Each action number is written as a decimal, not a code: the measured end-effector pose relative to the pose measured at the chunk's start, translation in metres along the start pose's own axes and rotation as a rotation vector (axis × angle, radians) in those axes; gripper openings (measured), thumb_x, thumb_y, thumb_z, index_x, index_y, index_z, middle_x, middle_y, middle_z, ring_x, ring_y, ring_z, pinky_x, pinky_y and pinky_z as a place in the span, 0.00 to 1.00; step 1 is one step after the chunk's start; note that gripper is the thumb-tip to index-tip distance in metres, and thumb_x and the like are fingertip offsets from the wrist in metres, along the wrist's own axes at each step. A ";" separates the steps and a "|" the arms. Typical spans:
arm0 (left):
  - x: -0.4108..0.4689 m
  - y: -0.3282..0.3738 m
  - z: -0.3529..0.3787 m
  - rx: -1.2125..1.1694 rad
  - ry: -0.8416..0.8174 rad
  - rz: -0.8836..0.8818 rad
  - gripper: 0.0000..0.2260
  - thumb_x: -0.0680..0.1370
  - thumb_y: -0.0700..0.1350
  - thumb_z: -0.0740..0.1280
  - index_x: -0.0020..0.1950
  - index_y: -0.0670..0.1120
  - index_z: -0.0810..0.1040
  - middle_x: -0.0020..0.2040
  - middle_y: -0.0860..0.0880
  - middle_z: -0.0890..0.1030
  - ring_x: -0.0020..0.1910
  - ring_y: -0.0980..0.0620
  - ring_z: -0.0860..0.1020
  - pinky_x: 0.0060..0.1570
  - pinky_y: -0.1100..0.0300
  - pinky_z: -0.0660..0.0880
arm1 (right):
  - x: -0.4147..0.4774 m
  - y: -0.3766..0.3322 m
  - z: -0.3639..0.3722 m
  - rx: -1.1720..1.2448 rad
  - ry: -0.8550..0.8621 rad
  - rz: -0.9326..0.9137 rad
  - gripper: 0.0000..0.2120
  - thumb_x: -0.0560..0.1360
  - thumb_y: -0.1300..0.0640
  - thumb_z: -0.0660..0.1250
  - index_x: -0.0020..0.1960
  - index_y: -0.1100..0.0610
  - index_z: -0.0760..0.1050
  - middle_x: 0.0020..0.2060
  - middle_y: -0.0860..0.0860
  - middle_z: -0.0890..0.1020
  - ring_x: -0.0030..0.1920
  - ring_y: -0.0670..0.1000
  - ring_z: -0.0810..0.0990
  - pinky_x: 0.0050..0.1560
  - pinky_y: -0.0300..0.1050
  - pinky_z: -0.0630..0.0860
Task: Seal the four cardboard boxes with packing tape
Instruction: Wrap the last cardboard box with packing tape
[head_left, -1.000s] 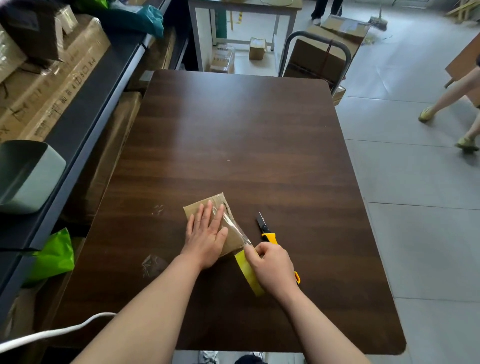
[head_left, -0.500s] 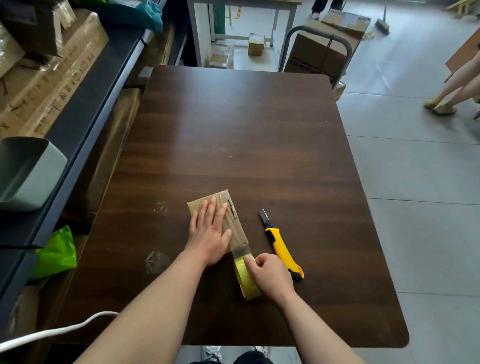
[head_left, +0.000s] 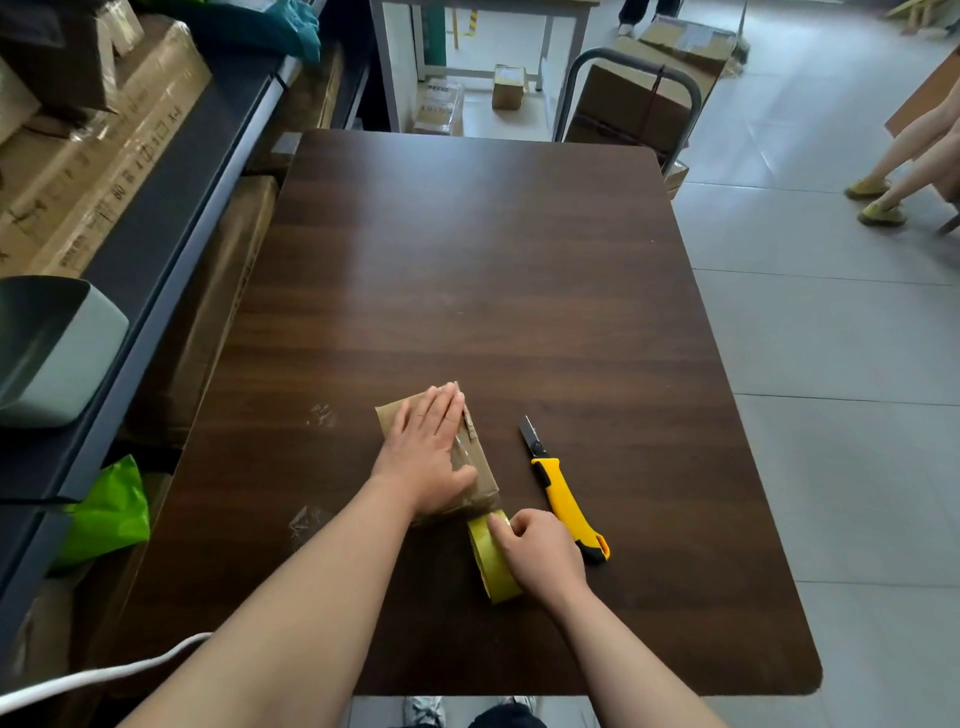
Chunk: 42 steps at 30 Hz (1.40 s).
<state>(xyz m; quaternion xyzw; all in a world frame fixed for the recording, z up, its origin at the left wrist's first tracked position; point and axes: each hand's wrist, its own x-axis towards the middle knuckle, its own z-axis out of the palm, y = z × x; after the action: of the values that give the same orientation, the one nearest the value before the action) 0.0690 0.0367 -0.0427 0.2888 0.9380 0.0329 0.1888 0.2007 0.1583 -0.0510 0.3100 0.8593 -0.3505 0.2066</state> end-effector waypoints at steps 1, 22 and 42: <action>0.002 -0.001 0.001 -0.001 -0.008 -0.007 0.40 0.75 0.60 0.55 0.79 0.49 0.37 0.79 0.52 0.36 0.77 0.51 0.35 0.74 0.49 0.36 | 0.000 0.001 0.000 -0.002 0.010 -0.007 0.19 0.78 0.39 0.60 0.36 0.51 0.72 0.32 0.46 0.76 0.35 0.46 0.74 0.32 0.41 0.66; -0.028 -0.006 0.024 0.031 0.006 0.064 0.33 0.72 0.66 0.32 0.77 0.58 0.35 0.75 0.58 0.31 0.73 0.56 0.29 0.69 0.49 0.26 | -0.005 0.023 -0.006 0.190 0.018 -0.104 0.10 0.77 0.46 0.64 0.42 0.51 0.76 0.33 0.46 0.77 0.37 0.45 0.74 0.37 0.43 0.69; -0.051 0.007 0.018 -0.105 0.263 -0.082 0.29 0.81 0.55 0.57 0.79 0.51 0.51 0.79 0.47 0.50 0.78 0.45 0.49 0.74 0.48 0.52 | -0.020 0.057 0.008 0.359 0.007 -0.139 0.16 0.77 0.49 0.68 0.37 0.58 0.75 0.29 0.47 0.73 0.32 0.44 0.70 0.34 0.41 0.66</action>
<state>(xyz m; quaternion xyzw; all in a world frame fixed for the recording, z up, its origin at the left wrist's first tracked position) 0.1184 0.0130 -0.0411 0.2333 0.9626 0.1115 0.0804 0.2549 0.1772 -0.0718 0.2829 0.8031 -0.5104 0.1204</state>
